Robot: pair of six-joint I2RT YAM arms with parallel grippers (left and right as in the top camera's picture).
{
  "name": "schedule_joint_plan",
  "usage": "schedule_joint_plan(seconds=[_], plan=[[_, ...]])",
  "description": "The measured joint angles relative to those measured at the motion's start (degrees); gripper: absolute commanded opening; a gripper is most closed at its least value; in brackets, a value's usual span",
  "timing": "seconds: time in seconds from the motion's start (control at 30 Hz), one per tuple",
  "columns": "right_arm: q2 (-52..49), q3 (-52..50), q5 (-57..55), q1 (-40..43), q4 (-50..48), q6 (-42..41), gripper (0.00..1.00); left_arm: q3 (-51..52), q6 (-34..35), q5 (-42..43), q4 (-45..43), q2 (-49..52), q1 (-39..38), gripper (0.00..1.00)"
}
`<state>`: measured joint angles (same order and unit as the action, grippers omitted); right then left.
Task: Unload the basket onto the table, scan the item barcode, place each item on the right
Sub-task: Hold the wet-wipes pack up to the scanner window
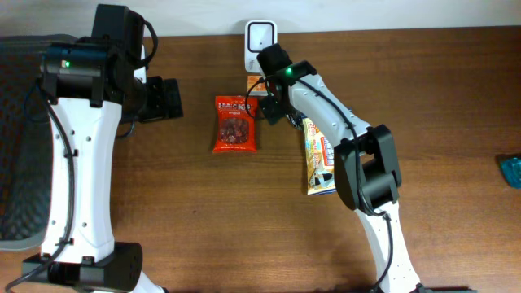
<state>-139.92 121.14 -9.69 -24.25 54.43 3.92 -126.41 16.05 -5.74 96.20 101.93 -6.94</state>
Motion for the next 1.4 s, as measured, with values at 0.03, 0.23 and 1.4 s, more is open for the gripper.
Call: schedule_joint_plan(seconds=[0.03,0.23,1.4], plan=[[0.00,-0.02,0.20,0.87,-0.68,0.68,0.57,0.00,0.00,0.00,0.00,0.00,0.00,0.99],[0.00,-0.31,8.48,4.48,-1.64,3.34,0.54,0.00,0.00,0.00,0.00,0.00,0.00,0.99],[-10.58,17.40,-4.76,0.37,-33.99,-12.94,0.04,0.00,0.00,0.00,0.00,0.00,0.00,0.99]])
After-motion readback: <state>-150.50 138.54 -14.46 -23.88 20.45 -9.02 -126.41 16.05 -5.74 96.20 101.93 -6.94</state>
